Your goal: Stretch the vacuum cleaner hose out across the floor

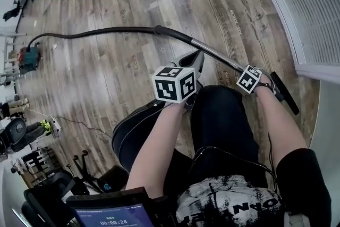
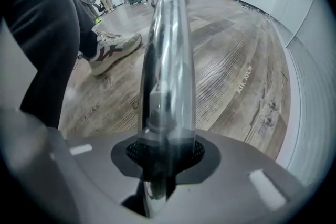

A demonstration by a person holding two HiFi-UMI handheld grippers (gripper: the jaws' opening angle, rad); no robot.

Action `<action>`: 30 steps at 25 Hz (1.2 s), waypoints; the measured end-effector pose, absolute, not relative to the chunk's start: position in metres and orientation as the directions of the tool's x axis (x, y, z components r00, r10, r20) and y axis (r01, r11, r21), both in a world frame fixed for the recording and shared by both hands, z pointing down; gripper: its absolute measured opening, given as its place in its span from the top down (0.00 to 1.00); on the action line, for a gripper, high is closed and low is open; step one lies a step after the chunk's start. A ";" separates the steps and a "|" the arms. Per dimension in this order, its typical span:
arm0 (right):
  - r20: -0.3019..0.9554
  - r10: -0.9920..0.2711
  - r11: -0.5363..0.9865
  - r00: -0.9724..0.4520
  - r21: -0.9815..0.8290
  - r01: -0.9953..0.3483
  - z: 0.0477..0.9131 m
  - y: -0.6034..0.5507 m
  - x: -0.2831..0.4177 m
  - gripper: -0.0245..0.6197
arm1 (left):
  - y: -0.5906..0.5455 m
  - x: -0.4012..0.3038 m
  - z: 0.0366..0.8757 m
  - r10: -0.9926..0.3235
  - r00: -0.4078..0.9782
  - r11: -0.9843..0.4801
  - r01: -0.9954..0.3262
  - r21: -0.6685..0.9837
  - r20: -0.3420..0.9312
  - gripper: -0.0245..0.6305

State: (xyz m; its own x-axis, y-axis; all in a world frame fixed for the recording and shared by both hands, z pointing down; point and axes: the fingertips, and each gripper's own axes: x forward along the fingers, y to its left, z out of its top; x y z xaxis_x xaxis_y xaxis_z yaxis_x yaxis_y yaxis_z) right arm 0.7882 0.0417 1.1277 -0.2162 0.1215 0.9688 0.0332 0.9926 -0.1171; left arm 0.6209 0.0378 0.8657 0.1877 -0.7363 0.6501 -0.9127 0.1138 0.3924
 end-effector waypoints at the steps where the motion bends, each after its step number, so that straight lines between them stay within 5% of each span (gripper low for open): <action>1: 0.972 0.123 0.992 -0.202 -0.117 0.043 1.133 0.045 0.790 0.81 | 0.041 0.621 0.863 -0.734 0.184 0.100 -0.923 0.372 0.654 0.96; 24: 0.979 0.166 0.986 -0.121 -0.164 0.025 1.185 0.068 0.803 0.81 | 0.079 0.606 0.864 -0.759 0.146 0.131 -0.920 0.368 0.635 0.96; 30: 0.977 0.202 0.978 -0.070 -0.205 -0.040 1.173 0.076 0.821 0.56 | 0.083 0.601 0.868 -0.766 0.148 0.143 -0.909 0.390 0.626 0.96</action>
State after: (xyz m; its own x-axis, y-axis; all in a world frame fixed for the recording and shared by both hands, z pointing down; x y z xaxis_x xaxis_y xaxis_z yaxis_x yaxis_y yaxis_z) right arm 0.8205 0.0760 1.1730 -0.0702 0.2017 0.9769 -0.0399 0.9780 -0.2048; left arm 0.6010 0.0826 0.8680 0.1482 -0.7659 0.6257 -0.9095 0.1430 0.3904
